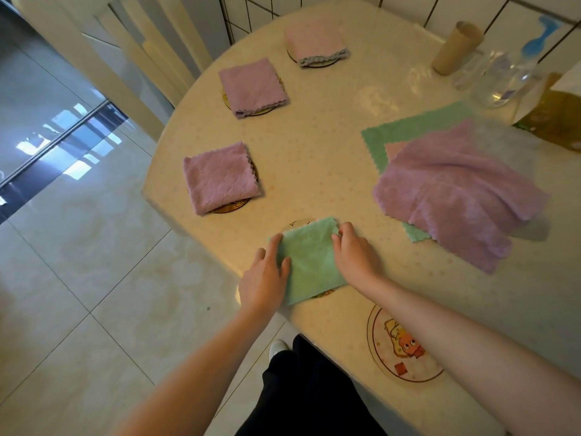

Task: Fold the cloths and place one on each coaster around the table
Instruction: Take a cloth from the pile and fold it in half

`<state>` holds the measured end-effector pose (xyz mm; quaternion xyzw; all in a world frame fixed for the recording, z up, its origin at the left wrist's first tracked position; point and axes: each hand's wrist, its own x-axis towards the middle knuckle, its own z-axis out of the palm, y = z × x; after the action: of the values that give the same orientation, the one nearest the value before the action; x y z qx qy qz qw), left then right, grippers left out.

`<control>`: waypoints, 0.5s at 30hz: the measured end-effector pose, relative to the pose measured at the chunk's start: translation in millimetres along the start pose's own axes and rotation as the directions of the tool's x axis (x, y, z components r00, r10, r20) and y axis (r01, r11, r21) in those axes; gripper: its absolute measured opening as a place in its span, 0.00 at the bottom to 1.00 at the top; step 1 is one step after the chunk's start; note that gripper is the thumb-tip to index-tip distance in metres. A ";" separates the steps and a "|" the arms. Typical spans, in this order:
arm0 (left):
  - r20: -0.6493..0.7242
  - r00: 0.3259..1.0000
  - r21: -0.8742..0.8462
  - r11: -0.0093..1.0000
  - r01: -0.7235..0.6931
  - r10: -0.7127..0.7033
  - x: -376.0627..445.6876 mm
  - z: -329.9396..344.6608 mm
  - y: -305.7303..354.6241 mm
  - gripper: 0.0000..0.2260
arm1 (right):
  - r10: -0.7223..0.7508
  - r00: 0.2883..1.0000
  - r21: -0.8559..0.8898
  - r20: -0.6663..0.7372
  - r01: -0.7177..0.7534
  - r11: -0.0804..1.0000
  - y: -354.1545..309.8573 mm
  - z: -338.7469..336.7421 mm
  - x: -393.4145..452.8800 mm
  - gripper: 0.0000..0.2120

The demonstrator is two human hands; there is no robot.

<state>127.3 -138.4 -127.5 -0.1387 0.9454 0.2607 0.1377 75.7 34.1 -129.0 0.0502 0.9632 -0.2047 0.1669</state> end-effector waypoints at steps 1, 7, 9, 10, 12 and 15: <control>0.017 1.000 0.068 0.998 -0.015 0.014 1.0 0.1 -3.9 0.23 | -0.022 1.000 -0.052 -0.010 0.022 0.998 -0.3 0.2 0.1 0.11; 0.080 0.996 0.151 0.988 0.012 -0.024 -1.2 -3.9 -2.1 0.28 | -0.137 0.990 -0.387 -0.027 0.117 0.915 4.7 -1.8 -4.9 0.17; 0.088 0.993 0.045 0.996 0.076 -0.080 -5.2 -4.3 2.5 0.31 | -0.124 0.991 -0.392 -0.045 0.096 0.915 8.0 -3.2 -9.7 0.17; 0.100 0.990 -0.032 0.994 0.108 -0.104 -9.5 -4.1 4.3 0.33 | -0.094 0.994 -0.353 -0.054 0.069 0.933 7.6 -4.0 -12.4 0.16; 0.150 0.979 -0.199 0.966 0.164 -0.136 -21.3 -3.8 7.2 0.39 | 0.008 0.998 -0.208 -0.057 -0.020 0.978 5.0 -6.5 -18.6 0.17; 0.180 0.977 -0.280 0.946 0.162 -0.114 -35.1 -0.7 5.4 0.41 | 0.122 0.992 -0.048 0.007 -0.122 0.991 2.1 -6.6 -23.6 0.21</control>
<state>157.7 -127.7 -112.9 -0.2021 0.8700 0.3978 0.2097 96.2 38.0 -116.0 0.1041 0.9620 -0.1716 0.1851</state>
